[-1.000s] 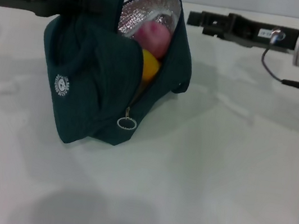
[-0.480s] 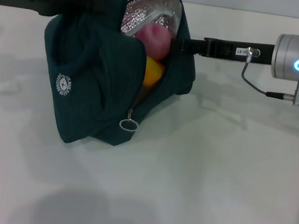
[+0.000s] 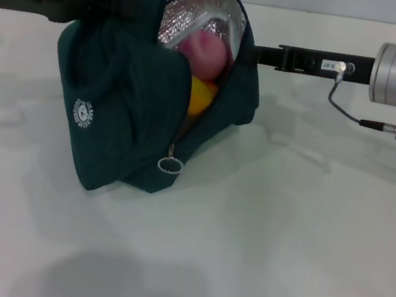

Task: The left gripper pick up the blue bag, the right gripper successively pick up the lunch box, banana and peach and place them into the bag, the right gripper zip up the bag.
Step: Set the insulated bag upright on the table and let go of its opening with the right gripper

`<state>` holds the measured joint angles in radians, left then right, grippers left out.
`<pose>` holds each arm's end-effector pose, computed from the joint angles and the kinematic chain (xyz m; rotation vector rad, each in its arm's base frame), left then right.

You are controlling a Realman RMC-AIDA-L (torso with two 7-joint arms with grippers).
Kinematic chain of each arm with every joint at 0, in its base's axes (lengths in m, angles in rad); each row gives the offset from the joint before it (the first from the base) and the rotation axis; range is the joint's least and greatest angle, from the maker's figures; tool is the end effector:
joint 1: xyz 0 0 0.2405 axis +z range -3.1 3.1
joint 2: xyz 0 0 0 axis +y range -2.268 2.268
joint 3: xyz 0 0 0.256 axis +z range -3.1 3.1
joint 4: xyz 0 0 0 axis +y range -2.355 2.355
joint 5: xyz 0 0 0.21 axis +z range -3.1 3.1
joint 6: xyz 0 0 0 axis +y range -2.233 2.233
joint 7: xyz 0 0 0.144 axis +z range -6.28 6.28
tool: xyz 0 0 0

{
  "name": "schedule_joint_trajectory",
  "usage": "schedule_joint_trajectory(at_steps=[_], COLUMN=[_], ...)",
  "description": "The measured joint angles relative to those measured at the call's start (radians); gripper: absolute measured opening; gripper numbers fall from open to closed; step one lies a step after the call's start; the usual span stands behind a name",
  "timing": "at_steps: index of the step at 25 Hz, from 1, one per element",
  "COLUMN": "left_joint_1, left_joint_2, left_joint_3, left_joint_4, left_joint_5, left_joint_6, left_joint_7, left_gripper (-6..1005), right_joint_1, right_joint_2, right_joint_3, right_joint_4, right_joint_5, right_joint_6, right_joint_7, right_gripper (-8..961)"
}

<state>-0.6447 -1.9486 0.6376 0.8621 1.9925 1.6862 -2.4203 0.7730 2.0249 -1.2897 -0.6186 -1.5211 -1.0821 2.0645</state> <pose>-0.2177 0.3758 0.0922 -2.4530 -1.6023 -0.8185 0.1479 0.4165 -0.0376 -2.5798 1.2074 0.7898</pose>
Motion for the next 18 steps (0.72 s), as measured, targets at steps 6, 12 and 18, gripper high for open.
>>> schedule_joint_trajectory(at_steps=[6, 12, 18], left_joint_1=[0.000, 0.006, 0.015], left_joint_2=[0.001, 0.006, 0.012], left_joint_3=[-0.002, -0.003, -0.002], left_joint_4=[0.000, -0.001, -0.016], left_joint_5=[0.000, -0.054, -0.120], left_joint_6=[0.020, 0.075, 0.159], left_joint_7=[0.009, 0.004, -0.023], left_gripper=[118, 119, 119], right_joint_1=[-0.012, -0.077, -0.232], right_joint_2=[0.000, -0.003, -0.007], right_joint_3=[-0.001, 0.015, 0.016], right_joint_4=[0.006, -0.049, -0.255], right_joint_5=[0.086, 0.160, 0.219], right_joint_6=[-0.035, -0.115, -0.218], right_joint_7=[-0.100, -0.169, -0.194], right_gripper=[114, 39, 26])
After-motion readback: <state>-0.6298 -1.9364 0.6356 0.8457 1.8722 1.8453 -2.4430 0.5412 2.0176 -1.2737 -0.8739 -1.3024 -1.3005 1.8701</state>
